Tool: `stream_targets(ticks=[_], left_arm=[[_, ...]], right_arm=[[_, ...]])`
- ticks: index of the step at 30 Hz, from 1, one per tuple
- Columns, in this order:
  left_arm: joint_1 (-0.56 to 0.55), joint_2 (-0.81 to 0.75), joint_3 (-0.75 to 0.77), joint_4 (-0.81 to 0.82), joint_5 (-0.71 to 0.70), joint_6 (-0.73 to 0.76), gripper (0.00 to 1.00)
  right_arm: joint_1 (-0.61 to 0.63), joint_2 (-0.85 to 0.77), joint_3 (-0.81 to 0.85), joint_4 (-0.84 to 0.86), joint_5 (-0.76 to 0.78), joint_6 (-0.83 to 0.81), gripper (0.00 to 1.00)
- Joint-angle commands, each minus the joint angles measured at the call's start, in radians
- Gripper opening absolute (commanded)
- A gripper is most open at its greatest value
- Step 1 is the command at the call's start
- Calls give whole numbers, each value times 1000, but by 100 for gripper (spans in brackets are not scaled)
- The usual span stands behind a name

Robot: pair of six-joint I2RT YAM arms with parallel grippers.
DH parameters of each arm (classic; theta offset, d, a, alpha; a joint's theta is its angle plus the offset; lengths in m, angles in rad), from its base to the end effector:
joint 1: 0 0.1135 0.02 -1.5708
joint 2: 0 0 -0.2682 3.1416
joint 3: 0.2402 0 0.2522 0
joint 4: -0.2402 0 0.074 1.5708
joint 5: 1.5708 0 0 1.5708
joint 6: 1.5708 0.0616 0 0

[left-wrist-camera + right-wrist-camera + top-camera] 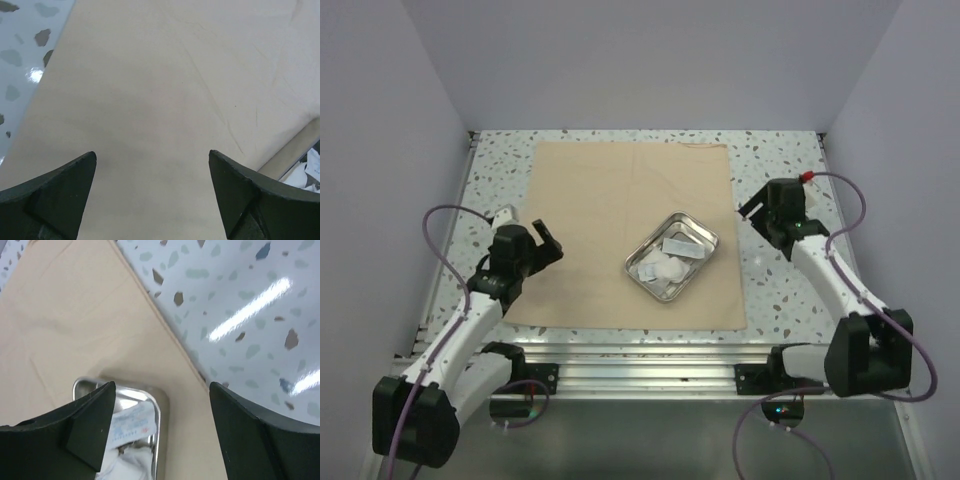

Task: Prepare the surgical pack

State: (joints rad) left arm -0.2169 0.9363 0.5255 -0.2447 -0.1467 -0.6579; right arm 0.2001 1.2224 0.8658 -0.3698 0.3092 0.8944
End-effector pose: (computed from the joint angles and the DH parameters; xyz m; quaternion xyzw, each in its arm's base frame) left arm 0.2134 -0.0378 0.2044 -0.2273 0.8659 -0.1271 0.4270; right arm 0.2763 0.0369 0.2482 0.3660 0.8261 0.0907 0.4188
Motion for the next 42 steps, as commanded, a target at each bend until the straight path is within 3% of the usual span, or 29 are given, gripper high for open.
stream_targets(ticks=[1, 3, 7, 13, 17, 23, 32, 37, 41, 42], left_arm=[[34, -83, 13, -193, -103, -115, 99], [34, -105, 10, -273, -151, -181, 99], [36, -143, -12, -341, -181, -287, 99], [36, -139, -7, -378, -205, -370, 99], [36, -103, 11, -381, -221, -378, 100], [37, -44, 11, -380, -249, -414, 100], [40, 42, -10, -364, -301, -502, 99], [50, 174, -30, -274, -306, -531, 93], [51, 246, -32, -185, -314, -529, 81], [51, 268, -32, -173, -312, -529, 74]], right_arm=[[-169, 240, 186, 114, -295, -241, 78], [-197, 421, 308, 111, -405, -288, 75], [-199, 605, 403, 186, -495, -307, 75], [-197, 793, 516, 220, -530, -340, 72], [-199, 850, 535, 232, -539, -361, 70], [-197, 928, 538, 304, -628, -321, 54], [-197, 968, 576, 342, -682, -295, 47], [-176, 1000, 601, 350, -687, -287, 41], [-157, 994, 607, 347, -671, -295, 38], [-156, 993, 607, 347, -670, -298, 36]])
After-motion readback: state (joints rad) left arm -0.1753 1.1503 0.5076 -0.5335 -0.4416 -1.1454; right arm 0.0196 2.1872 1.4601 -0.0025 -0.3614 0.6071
